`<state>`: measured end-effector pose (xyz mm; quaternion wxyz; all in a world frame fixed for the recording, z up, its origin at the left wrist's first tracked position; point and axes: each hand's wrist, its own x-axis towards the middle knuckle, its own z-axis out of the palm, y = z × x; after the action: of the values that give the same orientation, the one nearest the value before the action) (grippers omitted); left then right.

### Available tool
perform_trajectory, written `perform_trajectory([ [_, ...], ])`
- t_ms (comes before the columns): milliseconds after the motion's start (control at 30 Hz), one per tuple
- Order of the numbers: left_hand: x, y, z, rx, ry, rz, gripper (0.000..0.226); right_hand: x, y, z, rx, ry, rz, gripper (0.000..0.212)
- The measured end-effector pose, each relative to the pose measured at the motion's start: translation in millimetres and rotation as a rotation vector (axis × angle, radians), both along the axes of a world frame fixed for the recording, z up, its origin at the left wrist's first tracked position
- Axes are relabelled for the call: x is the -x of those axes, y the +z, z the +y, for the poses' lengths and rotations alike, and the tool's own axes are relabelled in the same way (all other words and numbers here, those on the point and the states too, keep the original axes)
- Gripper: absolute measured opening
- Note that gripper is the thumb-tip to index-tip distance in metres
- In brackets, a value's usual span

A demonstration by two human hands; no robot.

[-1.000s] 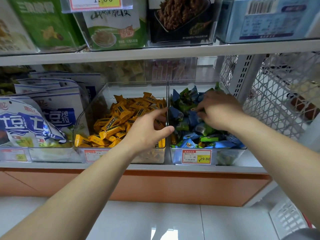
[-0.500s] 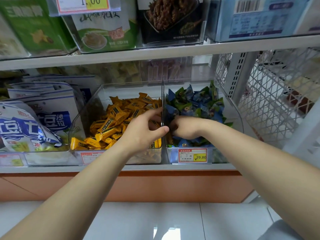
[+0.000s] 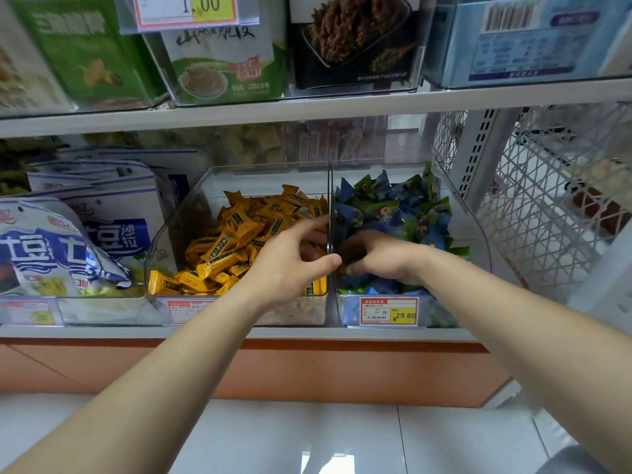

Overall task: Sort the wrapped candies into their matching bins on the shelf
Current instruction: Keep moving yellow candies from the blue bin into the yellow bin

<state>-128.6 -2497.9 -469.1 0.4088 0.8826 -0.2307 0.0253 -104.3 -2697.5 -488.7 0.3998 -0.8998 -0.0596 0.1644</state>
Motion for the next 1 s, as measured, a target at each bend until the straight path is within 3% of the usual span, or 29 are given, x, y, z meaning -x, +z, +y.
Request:
perform_trajectory([
  [267, 1, 0, 0, -0.005, -0.005, -0.001, 0.065, 1, -6, -4, -0.184, -0.022, 0.084, 0.035],
  [400, 1, 0, 1, 0.001, -0.007, 0.002, 0.064, -2, -8, -2, -0.142, -0.052, 0.111, 0.054],
  [667, 2, -1, 2, 0.0, -0.012, 0.009, 0.066, 2, -10, 10, 0.042, -0.065, -0.032, 0.056],
  [833, 2, -1, 2, 0.002, -0.016, 0.01, 0.065, 3, -10, 7, -0.091, -0.112, 0.006, 0.033],
  [1000, 1, -1, 3, -0.019, 0.0, -0.005, 0.066, 5, -8, 8, -0.184, -0.178, -0.127, 0.031],
])
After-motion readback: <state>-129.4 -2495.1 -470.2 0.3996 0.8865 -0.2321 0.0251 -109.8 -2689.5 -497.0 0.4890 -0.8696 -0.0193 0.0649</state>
